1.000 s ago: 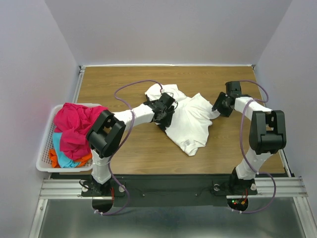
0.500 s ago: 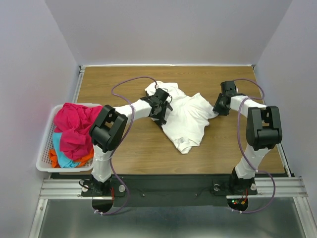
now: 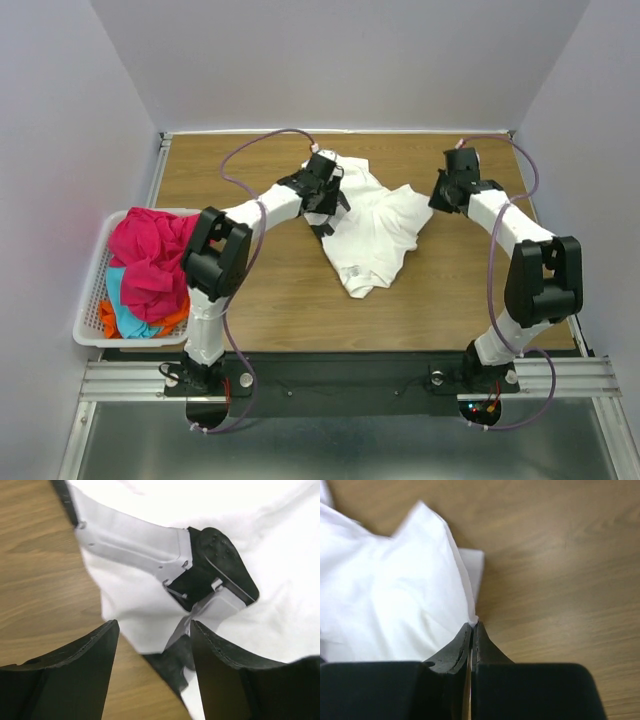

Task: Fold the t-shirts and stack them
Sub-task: Flatten the tshirt out

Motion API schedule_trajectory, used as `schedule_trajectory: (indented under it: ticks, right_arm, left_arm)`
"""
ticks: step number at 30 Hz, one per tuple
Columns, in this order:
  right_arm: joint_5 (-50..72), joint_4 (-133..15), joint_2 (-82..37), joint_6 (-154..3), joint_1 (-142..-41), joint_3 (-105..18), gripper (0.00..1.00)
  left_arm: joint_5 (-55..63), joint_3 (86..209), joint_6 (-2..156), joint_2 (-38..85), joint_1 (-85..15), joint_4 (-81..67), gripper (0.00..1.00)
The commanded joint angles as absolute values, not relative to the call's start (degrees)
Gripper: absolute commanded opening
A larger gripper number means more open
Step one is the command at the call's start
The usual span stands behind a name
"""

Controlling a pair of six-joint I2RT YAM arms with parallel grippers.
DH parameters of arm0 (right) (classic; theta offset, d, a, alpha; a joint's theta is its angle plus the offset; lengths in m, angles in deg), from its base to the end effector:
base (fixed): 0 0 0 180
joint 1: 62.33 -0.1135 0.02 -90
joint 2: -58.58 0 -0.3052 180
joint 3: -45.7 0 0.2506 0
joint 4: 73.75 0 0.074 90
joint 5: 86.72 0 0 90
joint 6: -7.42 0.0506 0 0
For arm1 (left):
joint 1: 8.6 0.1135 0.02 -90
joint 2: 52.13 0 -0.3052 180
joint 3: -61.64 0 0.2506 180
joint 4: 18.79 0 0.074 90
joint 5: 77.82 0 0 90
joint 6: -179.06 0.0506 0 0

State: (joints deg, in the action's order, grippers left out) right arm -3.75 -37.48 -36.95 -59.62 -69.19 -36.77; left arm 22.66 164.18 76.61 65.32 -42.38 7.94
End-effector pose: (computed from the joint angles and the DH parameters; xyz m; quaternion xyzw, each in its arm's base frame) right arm 0.3725 0.0386 0.2664 0.1522 0.9237 0.0337 0.3500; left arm 0.4168 -0.2678 0.2376 0.1314 0.8997 -0.0835 0.4079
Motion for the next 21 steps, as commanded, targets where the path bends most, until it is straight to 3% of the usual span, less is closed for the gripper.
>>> schedule_trajectory:
  ticks: [1, 10, 16, 19, 21]
  right_arm:
    - [3.0, -39.3, -33.7, -61.1, -75.7, -43.6, 0.01]
    - [12.3, -39.3, -52.1, -56.0, -97.7, -67.9, 0.01]
    - [22.4, -39.2, -57.3, -55.6, -105.0, -69.5, 0.05]
    - [29.4, -39.0, -56.7, -55.9, -106.9, -64.9, 0.18]
    - [30.4, -38.4, -53.9, -57.2, -107.6, -60.6, 0.38]
  left_arm:
    - [22.1, 160.2, 72.9, 48.5, -37.7, 5.3, 0.74]
    - [24.9, 144.9, 69.0, 25.1, -30.7, 10.8, 0.78]
    - [27.1, 137.4, 65.3, 14.1, -28.5, 14.8, 0.78]
    - [27.0, 134.4, 64.4, 10.2, -28.1, 14.8, 0.78]
    - [25.8, 132.5, 64.4, 9.5, -28.2, 14.9, 0.78]
